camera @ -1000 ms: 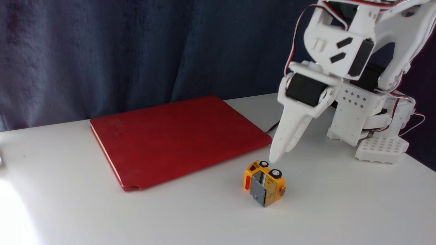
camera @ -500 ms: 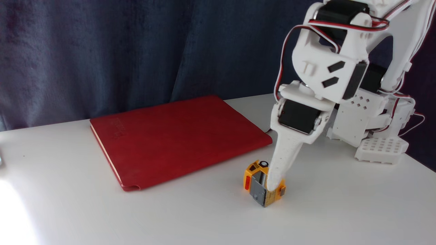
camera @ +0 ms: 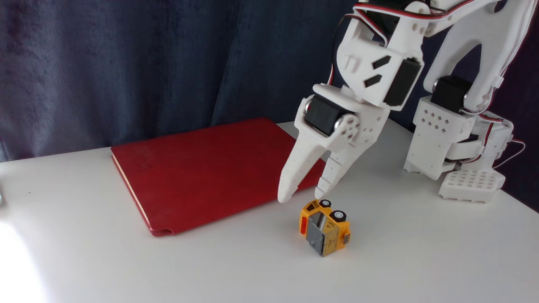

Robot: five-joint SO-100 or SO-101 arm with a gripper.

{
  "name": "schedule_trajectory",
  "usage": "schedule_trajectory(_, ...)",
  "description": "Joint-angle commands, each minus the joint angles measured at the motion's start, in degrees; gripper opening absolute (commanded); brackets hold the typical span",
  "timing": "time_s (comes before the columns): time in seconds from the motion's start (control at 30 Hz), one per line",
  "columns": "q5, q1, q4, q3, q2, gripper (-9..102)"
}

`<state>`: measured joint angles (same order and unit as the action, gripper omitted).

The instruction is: Grasp a toy truck onto the red notebook.

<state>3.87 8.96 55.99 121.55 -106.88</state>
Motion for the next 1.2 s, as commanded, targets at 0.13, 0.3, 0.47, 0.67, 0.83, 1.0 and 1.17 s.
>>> schedule_trajectory(0.13, -1.14, 0.09, -1.76, 6.15, -6.59, 21)
schedule_trajectory(0.3, -0.44, -0.09, -1.14, 7.47, -8.53, 21)
schedule_trajectory(0.47, -0.88, 1.41, -3.34, 9.14, -5.62, 21)
schedule_trajectory(0.67, -0.44, 3.96, -4.92, 12.13, -5.01, 21)
schedule_trajectory(0.83, 0.7, 6.94, -3.69, 12.22, -5.89, 21)
schedule_trajectory(1.0, 2.2, 9.14, 0.35, 8.7, -5.19, 21)
schedule_trajectory(1.17, 5.01, 10.81, 5.98, 3.52, -2.29, 21)
